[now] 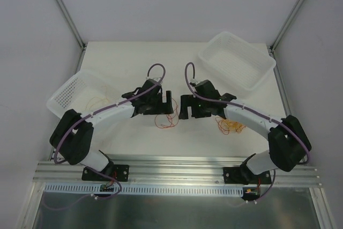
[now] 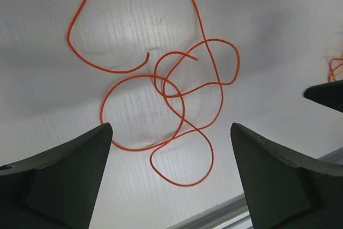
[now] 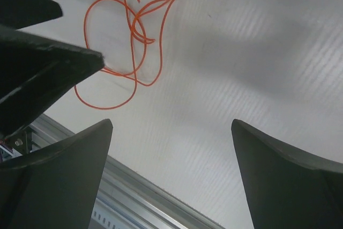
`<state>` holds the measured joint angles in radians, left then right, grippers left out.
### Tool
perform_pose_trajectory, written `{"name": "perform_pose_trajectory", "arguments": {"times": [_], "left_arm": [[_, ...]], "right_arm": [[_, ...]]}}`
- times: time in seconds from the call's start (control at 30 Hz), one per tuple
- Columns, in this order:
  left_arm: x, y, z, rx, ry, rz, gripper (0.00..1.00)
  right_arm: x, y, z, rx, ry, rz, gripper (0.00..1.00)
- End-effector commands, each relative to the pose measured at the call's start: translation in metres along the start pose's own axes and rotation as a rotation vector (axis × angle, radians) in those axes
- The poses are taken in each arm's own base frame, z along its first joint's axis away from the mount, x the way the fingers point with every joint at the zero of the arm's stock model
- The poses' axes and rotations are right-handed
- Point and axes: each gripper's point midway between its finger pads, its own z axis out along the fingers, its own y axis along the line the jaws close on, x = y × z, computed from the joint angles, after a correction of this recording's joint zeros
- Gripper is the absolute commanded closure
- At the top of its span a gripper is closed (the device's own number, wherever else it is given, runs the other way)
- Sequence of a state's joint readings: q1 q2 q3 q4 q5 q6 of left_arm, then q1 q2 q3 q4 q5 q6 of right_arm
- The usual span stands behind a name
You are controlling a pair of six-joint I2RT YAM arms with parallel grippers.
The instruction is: Untangle the cables
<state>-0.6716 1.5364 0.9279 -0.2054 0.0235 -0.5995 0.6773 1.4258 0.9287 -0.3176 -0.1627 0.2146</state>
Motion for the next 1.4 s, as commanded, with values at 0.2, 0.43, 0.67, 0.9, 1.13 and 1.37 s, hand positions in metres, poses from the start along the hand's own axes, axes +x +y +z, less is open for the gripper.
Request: {"name": "perform_pose_trajectory", "arguments": {"times": [0.2,0.43,0.67,0.9,1.13,1.37], "left_arm": [[-0.047,0.023,-0.086,-0.02,-0.277,-0.069,0.01],[-0.051,0.049,-0.13,-0.097,-0.414,-0.013,0.01],[-0.04,0.07,-0.152,-0.138,-0.493,-0.006,0.01],[-0.028,0.078,-0.154,-0.14,-0.493,-0.007,0.01],[-0.021,0.082,-0.15,-0.145,-0.475,0.006,0.01],[-0.016,0.085,-0.145,-0.156,-0.458,0.015,0.01]], "right_arm": [[-0.033,0.024,0.046,0.048,-0.065,0.011,0.02],[-0.04,0.032,0.079,0.117,-0.049,0.004,0.09],[-0.041,0.017,0.102,0.304,-0.038,-0.009,0.18],[-0.031,0.007,0.113,0.4,-0.015,-0.05,0.38],[-0.017,-0.006,0.115,0.442,-0.003,-0.072,0.74],[-0.029,-0.019,0.086,0.482,-0.057,-0.148,0.99]]}}
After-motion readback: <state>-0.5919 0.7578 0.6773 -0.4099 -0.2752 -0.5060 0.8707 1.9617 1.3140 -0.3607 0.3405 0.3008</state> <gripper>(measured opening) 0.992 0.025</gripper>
